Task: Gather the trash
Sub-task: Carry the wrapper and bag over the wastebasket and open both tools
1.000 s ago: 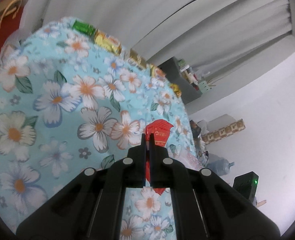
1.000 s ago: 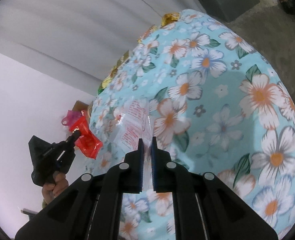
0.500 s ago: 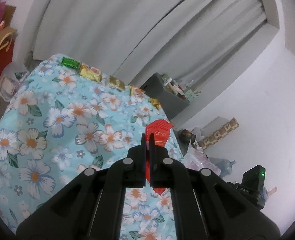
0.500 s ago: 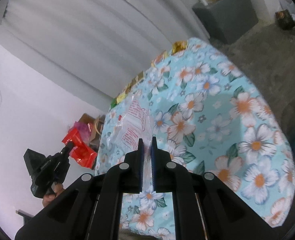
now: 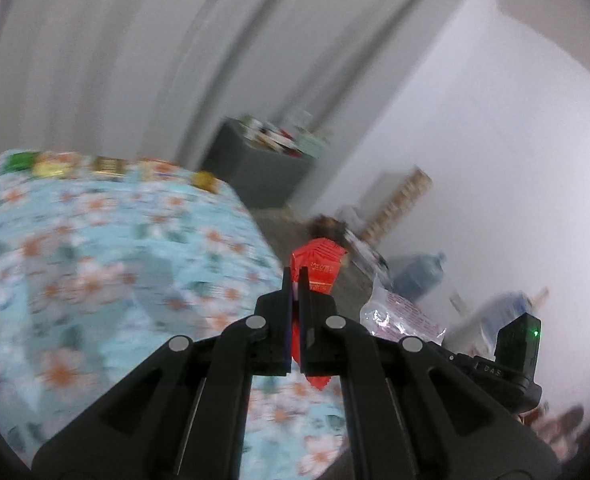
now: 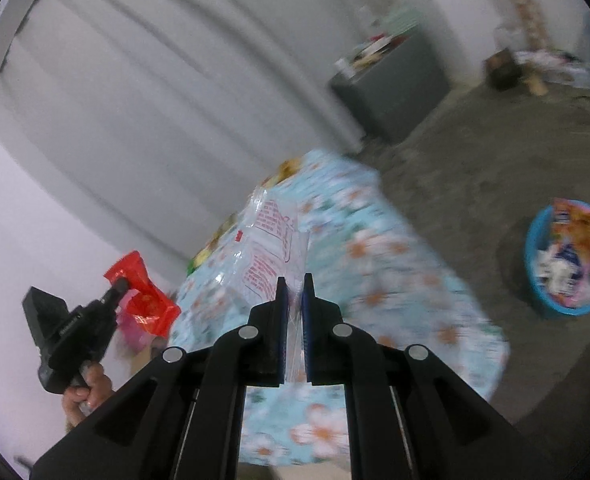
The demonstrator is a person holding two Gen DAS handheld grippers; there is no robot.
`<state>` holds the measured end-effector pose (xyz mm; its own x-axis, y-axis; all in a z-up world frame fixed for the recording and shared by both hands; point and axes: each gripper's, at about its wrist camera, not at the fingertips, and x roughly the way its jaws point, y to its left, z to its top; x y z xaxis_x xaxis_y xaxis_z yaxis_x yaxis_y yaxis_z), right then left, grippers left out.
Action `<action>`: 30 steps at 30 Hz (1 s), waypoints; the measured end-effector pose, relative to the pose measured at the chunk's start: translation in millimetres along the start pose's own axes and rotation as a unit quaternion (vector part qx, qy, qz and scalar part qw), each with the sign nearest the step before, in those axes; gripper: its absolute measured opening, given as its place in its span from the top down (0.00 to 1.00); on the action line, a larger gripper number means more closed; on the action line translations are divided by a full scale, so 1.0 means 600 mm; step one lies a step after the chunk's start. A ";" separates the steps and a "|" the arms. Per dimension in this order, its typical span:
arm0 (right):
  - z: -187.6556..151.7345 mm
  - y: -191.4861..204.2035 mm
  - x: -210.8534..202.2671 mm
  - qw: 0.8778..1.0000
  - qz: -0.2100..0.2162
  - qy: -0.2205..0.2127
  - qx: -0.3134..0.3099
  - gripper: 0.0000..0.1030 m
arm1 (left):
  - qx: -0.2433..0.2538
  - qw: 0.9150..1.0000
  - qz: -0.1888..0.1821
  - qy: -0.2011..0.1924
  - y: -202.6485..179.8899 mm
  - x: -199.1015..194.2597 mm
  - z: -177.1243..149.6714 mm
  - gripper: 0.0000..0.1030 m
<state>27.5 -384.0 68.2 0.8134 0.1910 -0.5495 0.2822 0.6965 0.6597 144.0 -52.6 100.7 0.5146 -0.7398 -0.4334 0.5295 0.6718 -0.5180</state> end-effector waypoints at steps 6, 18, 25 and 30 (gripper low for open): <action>0.007 -0.151 -0.094 0.992 -0.079 -0.052 0.089 0.93 | 0.072 0.994 -0.052 0.070 -0.121 0.139 -0.014 1.00; -0.020 -0.456 -0.103 0.945 -0.173 -0.076 0.267 0.93 | 0.141 0.947 -0.069 0.279 -0.286 0.514 -0.156 1.00; 0.003 -0.574 -0.005 0.929 -0.180 -0.067 0.317 0.91 | 0.155 0.926 -0.047 0.342 -0.328 0.699 -0.242 0.99; -0.005 -0.679 0.081 0.908 -0.166 -0.082 0.375 0.68 | 0.136 0.923 -0.025 0.358 -0.323 0.805 -0.295 0.57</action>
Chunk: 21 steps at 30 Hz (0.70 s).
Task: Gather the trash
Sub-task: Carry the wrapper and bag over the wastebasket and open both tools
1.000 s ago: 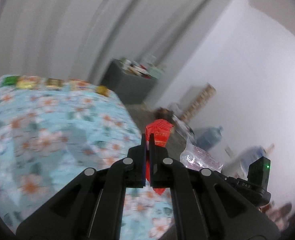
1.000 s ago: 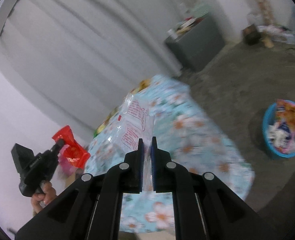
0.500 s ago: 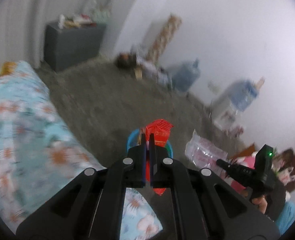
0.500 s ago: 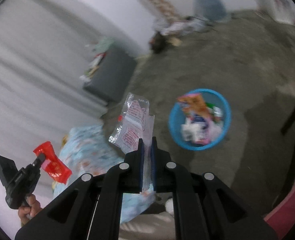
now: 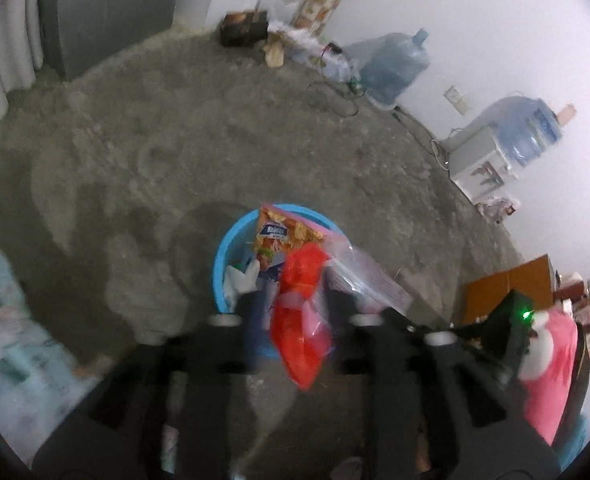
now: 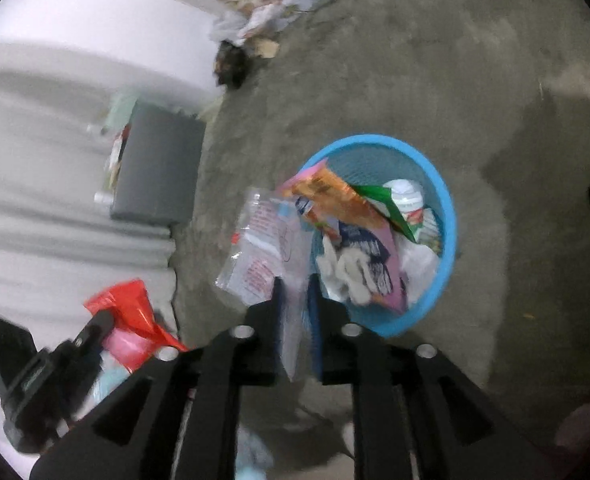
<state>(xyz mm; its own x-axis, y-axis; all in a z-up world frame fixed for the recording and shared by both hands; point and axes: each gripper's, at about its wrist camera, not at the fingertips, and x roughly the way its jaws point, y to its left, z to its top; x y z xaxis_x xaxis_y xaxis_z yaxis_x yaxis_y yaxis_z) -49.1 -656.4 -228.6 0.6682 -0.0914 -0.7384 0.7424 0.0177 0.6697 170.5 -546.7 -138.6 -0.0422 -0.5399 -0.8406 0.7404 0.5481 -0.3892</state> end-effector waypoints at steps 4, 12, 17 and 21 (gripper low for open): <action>-0.013 -0.070 0.058 0.996 -0.048 0.026 0.067 0.54 | -0.018 0.999 0.024 0.029 0.020 0.051 0.002 0.51; -0.065 -0.097 0.021 0.997 -0.063 0.013 0.046 0.53 | -0.021 0.999 0.003 -0.026 0.038 -0.040 0.003 0.42; -0.076 -0.059 -0.039 0.997 -0.071 -0.011 0.007 0.53 | 0.008 0.997 -0.011 -0.080 0.019 -0.166 -0.011 0.35; -0.107 0.038 -0.124 0.991 -0.083 -0.046 -0.093 0.46 | 0.045 0.989 -0.018 -0.137 0.001 -0.294 -0.054 0.25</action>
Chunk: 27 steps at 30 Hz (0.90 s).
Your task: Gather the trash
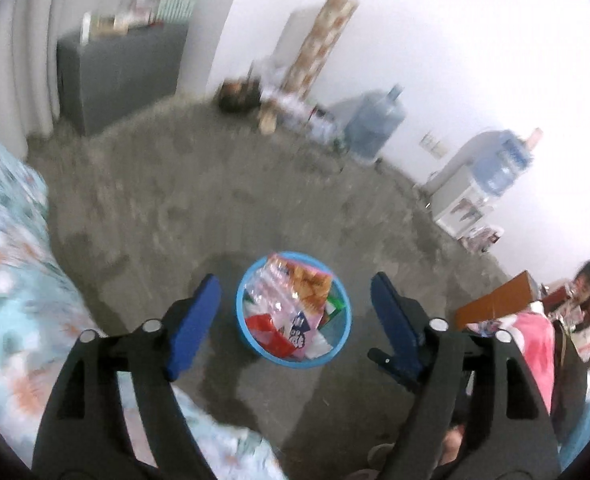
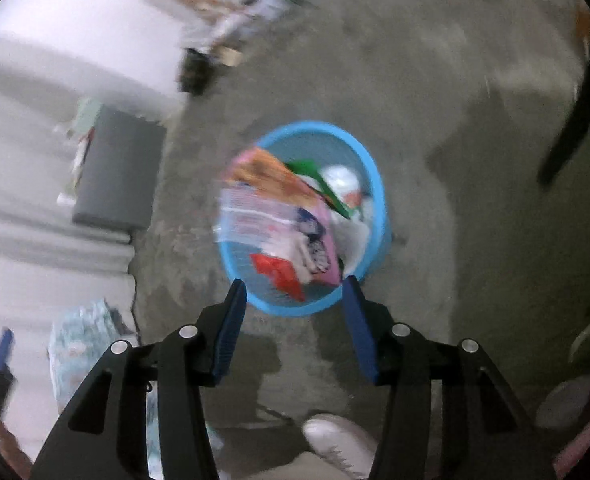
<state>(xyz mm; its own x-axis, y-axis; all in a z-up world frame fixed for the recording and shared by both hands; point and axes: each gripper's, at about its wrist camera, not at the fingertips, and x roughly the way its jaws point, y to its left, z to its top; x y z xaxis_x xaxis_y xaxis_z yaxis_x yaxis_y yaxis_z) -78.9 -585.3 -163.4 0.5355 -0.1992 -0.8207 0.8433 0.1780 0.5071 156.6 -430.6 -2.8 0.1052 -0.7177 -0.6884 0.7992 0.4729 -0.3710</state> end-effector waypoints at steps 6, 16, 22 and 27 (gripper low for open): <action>-0.060 0.165 -0.161 0.982 0.010 -0.084 -0.170 0.21 | 0.041 0.995 0.041 -0.087 -0.028 -0.226 -0.053 0.09; -0.237 0.338 -0.374 0.905 0.047 -0.212 -0.365 0.06 | -0.053 0.969 0.213 -0.118 0.025 -0.453 -0.216 0.08; -0.347 0.393 -0.388 0.872 0.059 -0.180 -0.452 0.06 | -0.104 0.929 0.334 -0.123 0.066 -0.528 -0.324 0.08; -0.434 0.378 -0.357 0.868 0.056 -0.125 -0.478 0.06 | -0.129 0.889 0.419 -0.130 0.092 -0.572 -0.406 0.08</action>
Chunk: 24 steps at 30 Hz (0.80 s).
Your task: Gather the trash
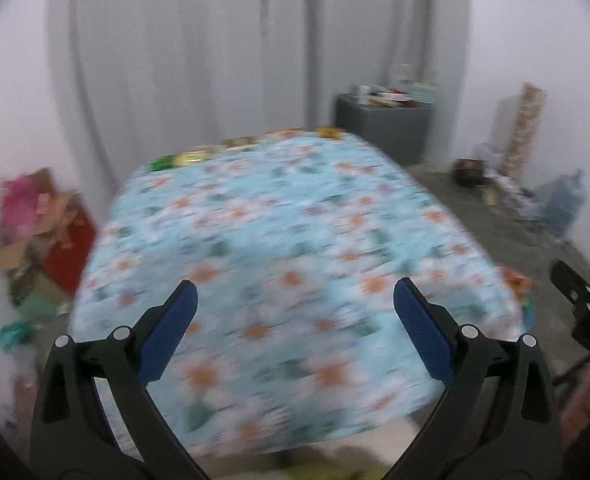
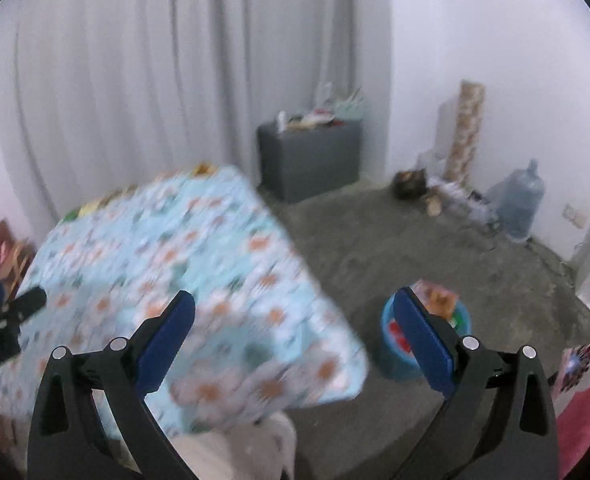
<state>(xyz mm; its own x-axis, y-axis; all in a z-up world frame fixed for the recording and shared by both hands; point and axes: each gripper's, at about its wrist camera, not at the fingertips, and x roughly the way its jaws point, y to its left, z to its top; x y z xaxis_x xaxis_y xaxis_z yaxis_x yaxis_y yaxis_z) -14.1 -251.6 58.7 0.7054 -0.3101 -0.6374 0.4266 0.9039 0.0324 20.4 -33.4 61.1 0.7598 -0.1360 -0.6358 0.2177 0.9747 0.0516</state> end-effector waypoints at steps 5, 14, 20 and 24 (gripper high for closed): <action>-0.068 0.052 0.018 0.997 -0.021 0.049 -0.062 0.06 | -0.033 0.997 0.032 0.054 0.028 0.008 -0.054 0.08; -0.101 0.048 0.017 0.992 -0.045 0.079 -0.085 0.06 | -0.028 0.994 0.024 0.105 0.017 0.027 -0.084 0.08; -0.102 0.029 0.015 0.992 -0.055 0.085 -0.073 0.06 | -0.009 0.994 0.022 0.104 -0.002 0.027 -0.083 0.08; -0.105 0.017 0.018 0.992 -0.062 0.090 -0.066 0.06 | -0.007 0.994 0.023 0.105 -0.004 0.027 -0.080 0.08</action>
<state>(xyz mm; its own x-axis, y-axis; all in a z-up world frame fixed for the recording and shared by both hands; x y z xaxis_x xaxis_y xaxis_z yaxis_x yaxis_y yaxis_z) -37.7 -227.3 3.9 0.5344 -0.3742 -0.7579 0.4175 0.8965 -0.1482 2.9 -29.6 13.5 0.6237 -0.0528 -0.7799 0.1766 0.9814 0.0748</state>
